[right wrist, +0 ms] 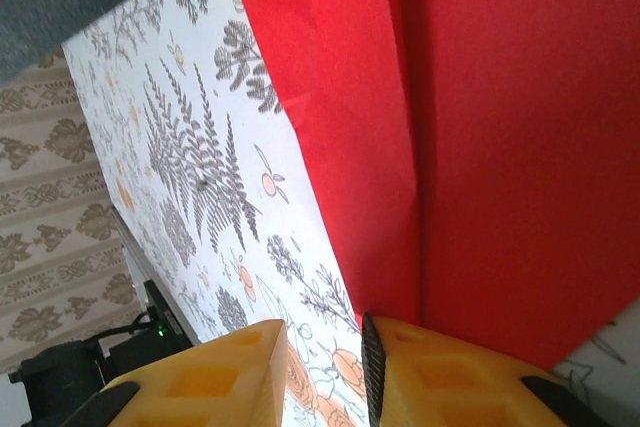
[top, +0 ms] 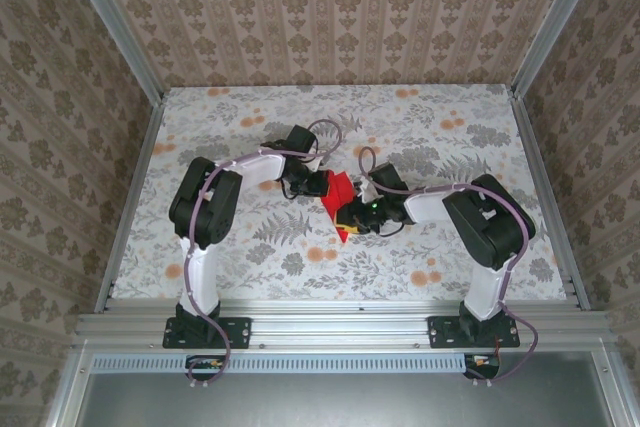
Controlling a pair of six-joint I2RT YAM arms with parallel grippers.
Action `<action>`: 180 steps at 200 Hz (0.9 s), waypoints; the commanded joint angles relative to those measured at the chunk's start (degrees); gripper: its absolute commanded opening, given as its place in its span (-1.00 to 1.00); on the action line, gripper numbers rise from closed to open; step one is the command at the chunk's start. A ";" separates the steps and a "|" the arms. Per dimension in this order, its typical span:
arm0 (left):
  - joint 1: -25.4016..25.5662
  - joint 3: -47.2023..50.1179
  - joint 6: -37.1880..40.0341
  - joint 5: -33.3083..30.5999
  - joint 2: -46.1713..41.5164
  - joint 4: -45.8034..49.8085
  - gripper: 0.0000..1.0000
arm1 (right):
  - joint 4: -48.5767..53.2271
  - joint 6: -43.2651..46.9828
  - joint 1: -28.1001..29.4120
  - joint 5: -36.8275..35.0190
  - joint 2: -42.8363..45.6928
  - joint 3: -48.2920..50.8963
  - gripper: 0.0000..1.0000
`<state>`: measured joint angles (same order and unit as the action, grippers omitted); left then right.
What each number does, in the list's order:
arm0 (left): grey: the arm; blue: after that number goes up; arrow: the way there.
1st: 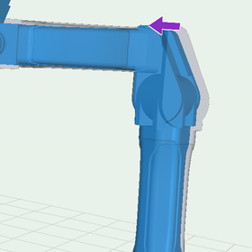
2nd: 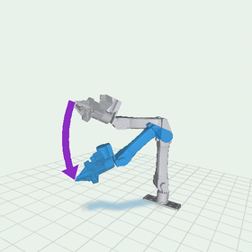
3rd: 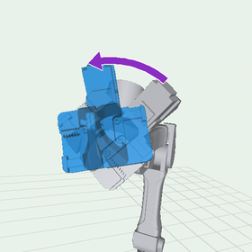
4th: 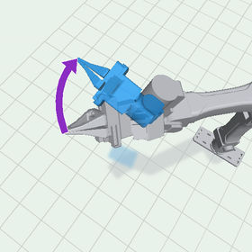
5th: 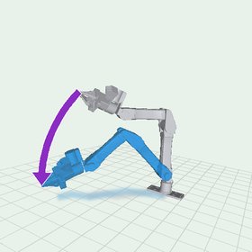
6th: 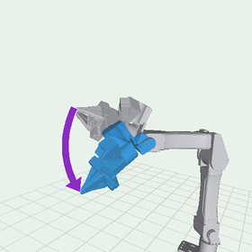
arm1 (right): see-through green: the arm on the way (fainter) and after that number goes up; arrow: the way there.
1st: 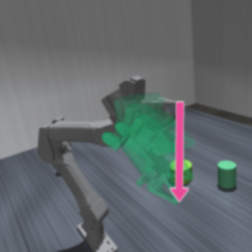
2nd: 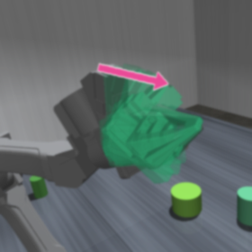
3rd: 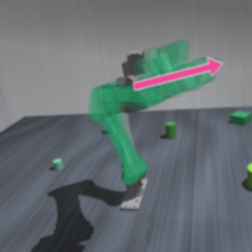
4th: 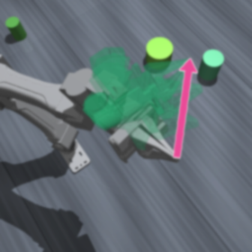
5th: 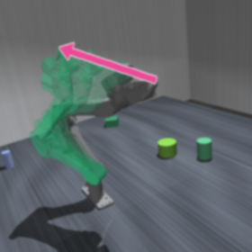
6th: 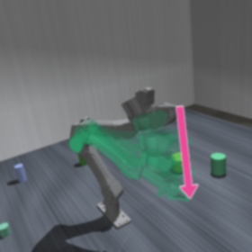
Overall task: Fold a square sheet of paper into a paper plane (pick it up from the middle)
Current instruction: Fourth fold the wing at the center of the table.
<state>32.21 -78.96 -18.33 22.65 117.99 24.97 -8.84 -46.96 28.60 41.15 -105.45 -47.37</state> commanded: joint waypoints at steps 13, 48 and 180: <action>-0.39 0.17 1.61 -2.79 2.94 3.25 -0.96 | 4.07 2.00 1.01 -0.17 1.40 1.30 -0.41; -0.46 0.29 1.85 -2.88 3.29 3.33 -0.96 | 5.10 2.87 1.54 -0.18 1.72 1.52 -0.41; -0.65 0.30 2.44 -2.96 3.91 3.95 -0.96 | 16.23 9.09 4.69 -5.16 2.35 0.37 -0.41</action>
<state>32.18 -79.18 -17.69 22.74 118.19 25.34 -1.83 -40.23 32.05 38.96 -103.22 -46.87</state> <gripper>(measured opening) 0.048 0.298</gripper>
